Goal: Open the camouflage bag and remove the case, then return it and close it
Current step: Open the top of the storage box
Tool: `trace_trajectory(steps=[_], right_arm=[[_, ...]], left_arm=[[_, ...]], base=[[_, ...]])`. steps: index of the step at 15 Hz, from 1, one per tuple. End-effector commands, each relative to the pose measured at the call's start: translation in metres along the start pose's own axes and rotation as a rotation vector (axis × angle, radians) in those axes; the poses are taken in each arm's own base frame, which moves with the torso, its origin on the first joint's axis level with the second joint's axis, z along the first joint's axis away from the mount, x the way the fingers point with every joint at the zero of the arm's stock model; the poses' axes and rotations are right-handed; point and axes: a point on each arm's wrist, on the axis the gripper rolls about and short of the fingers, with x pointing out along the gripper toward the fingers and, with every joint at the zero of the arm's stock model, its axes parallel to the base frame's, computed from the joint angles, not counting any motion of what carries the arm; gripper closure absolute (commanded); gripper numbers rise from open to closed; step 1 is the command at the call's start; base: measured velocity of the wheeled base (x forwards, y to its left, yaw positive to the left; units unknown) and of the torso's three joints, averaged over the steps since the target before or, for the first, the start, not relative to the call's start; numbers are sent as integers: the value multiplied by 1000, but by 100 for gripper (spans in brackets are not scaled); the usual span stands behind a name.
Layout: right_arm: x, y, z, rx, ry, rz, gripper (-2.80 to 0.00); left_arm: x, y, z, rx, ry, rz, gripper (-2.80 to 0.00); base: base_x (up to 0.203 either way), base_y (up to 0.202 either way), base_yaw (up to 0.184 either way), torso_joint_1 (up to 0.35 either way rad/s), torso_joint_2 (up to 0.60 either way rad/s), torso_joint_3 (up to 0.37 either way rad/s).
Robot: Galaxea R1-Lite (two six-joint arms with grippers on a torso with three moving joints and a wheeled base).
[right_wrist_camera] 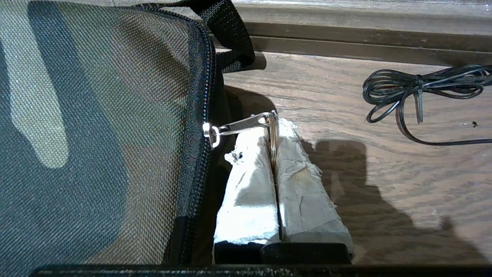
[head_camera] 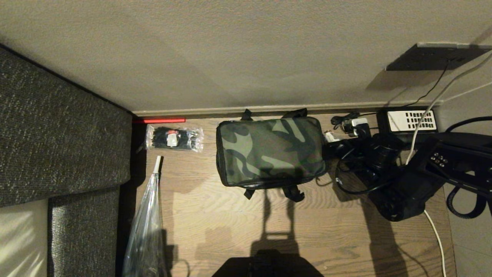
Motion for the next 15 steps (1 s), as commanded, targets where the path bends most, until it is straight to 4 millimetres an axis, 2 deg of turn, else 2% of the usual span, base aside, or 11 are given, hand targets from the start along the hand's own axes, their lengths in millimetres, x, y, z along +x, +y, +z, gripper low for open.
trace_trajectory(steps=[1,5,15], right_arm=[[4,1,-1,26,-16,0,0],[10,1,5,68,-49,1,0],[49,1,20,178,-114,2,0]], left_arm=[[0,0,-1,-1,1,1,0],[0,0,-1,-1,3,1,0],[0,0,-1,-1,1,1,0]], base=[[0,0,0,0,0,0],[0,0,0,0,0,0],[0,0,0,0,0,0]])
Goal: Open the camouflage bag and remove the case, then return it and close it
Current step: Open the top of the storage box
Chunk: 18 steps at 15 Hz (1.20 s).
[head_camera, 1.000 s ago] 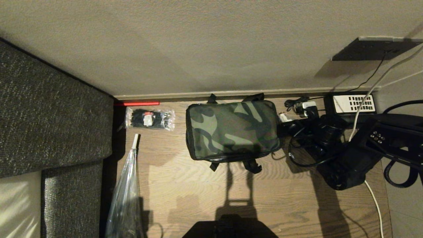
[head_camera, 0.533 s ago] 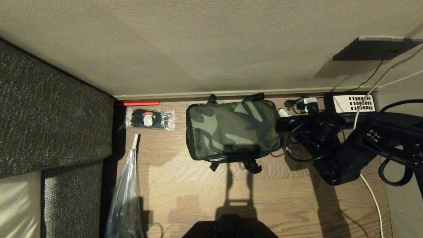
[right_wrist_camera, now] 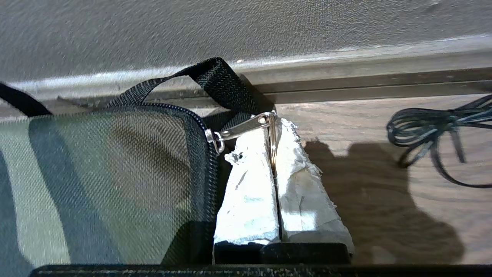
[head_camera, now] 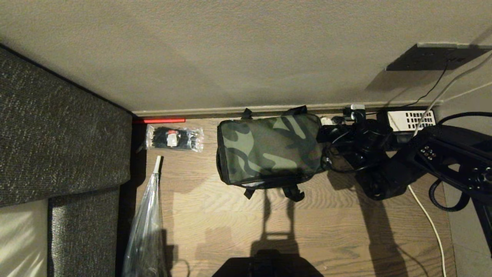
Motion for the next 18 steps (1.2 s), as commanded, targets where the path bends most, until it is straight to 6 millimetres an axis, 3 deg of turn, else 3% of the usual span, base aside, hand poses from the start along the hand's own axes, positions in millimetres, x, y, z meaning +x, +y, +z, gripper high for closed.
trace_trajectory(steps=[1,6,10,18], right_arm=[[6,0,2,7,-26,4,0],[7,1,3,10,-21,5,0],[-12,3,-3,23,61,13,0],[-40,38,-20,134,191,65,0]], left_arm=[[0,0,-1,-1,1,1,0],[0,0,-1,-1,1,1,0],[0,0,-1,-1,1,1,0],[0,0,-1,-1,1,1,0]], base=[[0,0,0,0,0,0],[0,0,0,0,0,0],[0,0,0,0,0,0],[0,0,0,0,0,0]])
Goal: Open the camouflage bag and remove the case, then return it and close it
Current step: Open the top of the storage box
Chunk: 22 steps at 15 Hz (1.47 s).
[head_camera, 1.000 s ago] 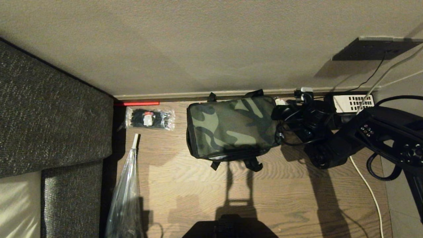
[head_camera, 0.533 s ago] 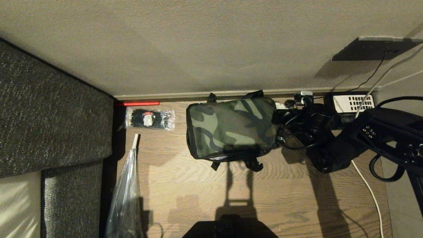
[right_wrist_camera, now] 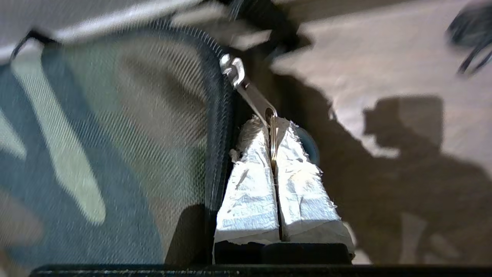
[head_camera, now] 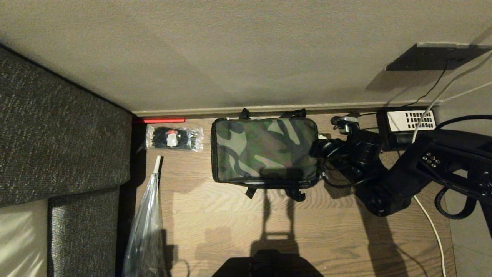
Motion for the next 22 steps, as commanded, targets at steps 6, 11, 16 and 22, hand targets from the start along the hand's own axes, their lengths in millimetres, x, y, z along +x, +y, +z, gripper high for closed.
trace_trajectory(steps=[6,11,16,22], right_arm=[[-23,29,-17,26,79,10,0],[-13,11,-4,2,26,-26,0],[-4,-25,14,-63,-24,-45,0],[0,-31,28,-76,-65,-10,0]], left_arm=[[0,0,-1,-1,1,1,0],[0,0,-1,-1,1,1,0],[0,0,-1,-1,1,1,0],[0,0,-1,-1,1,1,0]], base=[[0,0,0,0,0,0],[0,0,0,0,0,0],[0,0,0,0,0,0],[0,0,0,0,0,0]])
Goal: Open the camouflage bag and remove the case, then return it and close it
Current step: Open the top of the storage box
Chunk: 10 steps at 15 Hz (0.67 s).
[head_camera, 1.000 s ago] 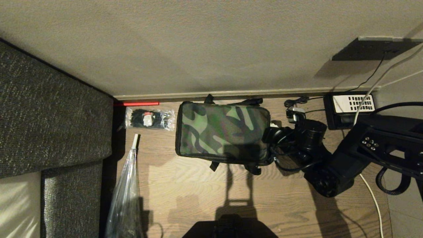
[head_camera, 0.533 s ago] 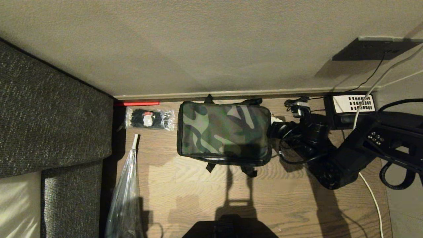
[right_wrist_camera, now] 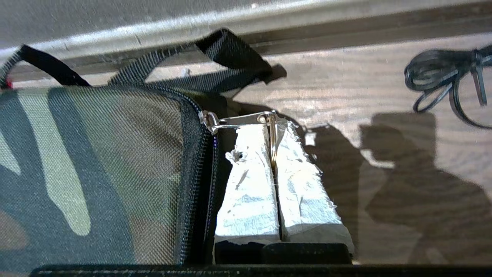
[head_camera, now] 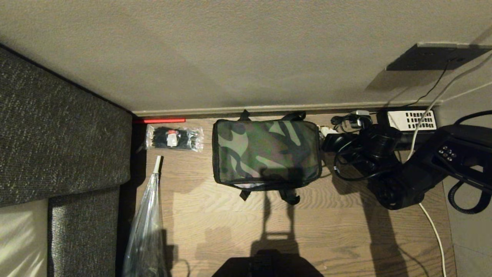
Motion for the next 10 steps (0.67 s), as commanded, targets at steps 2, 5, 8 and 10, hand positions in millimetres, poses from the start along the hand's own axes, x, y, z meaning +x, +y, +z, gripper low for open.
trace_trajectory(steps=[2,5,8,10], right_arm=[[4,2,9,5,-31,35,0],[6,3,7,2,-31,58,0],[5,4,7,3,-9,86,0],[9,4,11,10,-16,84,0]], left_arm=[[0,0,-1,0,1,0,0],[0,0,-1,0,1,0,0],[0,0,-1,0,1,0,0],[0,0,-1,0,1,0,0]], base=[[0,0,0,0,0,0],[0,0,0,0,0,0],[0,0,0,0,0,0],[0,0,0,0,0,0]])
